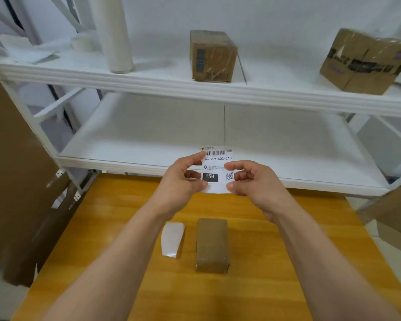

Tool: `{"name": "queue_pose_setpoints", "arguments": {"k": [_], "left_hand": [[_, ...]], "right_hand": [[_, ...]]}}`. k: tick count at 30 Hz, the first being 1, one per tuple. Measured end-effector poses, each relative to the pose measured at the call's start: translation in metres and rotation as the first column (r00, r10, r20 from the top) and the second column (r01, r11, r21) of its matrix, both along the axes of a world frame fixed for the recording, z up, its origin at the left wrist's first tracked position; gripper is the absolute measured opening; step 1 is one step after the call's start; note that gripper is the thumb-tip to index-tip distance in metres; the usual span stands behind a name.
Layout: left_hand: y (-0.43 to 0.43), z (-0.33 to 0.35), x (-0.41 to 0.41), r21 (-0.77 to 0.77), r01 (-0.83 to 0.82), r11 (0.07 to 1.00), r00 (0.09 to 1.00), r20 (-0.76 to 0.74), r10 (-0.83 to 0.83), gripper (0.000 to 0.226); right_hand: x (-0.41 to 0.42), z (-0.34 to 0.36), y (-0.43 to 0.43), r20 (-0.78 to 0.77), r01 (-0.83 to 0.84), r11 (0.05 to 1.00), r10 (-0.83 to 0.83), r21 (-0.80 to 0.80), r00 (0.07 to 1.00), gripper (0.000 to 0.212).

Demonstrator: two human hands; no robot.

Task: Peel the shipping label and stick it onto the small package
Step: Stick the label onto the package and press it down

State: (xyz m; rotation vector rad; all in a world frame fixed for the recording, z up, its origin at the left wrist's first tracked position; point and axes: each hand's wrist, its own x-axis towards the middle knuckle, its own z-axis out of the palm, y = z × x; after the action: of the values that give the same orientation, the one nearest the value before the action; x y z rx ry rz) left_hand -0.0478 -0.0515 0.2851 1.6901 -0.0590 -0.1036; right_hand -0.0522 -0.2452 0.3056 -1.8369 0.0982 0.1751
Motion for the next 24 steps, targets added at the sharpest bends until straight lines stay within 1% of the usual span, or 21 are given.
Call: {"name": "queue_pose_setpoints", "arguments": {"k": [4,7,12,14,18,24], "left_hand": [[-0.009,-0.025,0.002,-0.015,-0.033,0.999,0.997,-0.071,0.032,0.060],[-0.016,-0.050,0.003,0.011,-0.068,0.998,0.991,-0.116,0.069,0.052],[-0.025,-0.102,-0.002,0.077,-0.076,0.994,0.968,-0.233,0.092,0.049],[-0.029,-0.122,-0.002,0.079,-0.077,0.994,0.958,-0.271,0.096,0.048],[-0.033,-0.155,0.003,0.108,-0.069,0.992,0.948,-0.302,0.098,0.045],[-0.036,-0.192,0.001,0.150,-0.151,0.977,0.918,-0.346,0.195,0.037]], "right_hand": [[0.000,-0.027,-0.002,-0.046,0.010,1.000,-0.012,-0.028,0.999,0.044],[-0.002,-0.056,-0.004,-0.079,0.032,0.997,-0.037,-0.064,0.996,0.045],[-0.007,-0.114,-0.010,-0.171,0.043,0.996,-0.056,-0.079,0.984,0.047],[-0.009,-0.134,-0.012,-0.205,0.049,0.995,-0.065,-0.084,0.977,0.047],[-0.007,-0.167,-0.013,-0.248,0.049,0.996,-0.067,-0.080,0.966,0.045],[-0.006,-0.206,-0.012,-0.282,0.057,0.991,-0.090,-0.122,0.955,0.046]]}}
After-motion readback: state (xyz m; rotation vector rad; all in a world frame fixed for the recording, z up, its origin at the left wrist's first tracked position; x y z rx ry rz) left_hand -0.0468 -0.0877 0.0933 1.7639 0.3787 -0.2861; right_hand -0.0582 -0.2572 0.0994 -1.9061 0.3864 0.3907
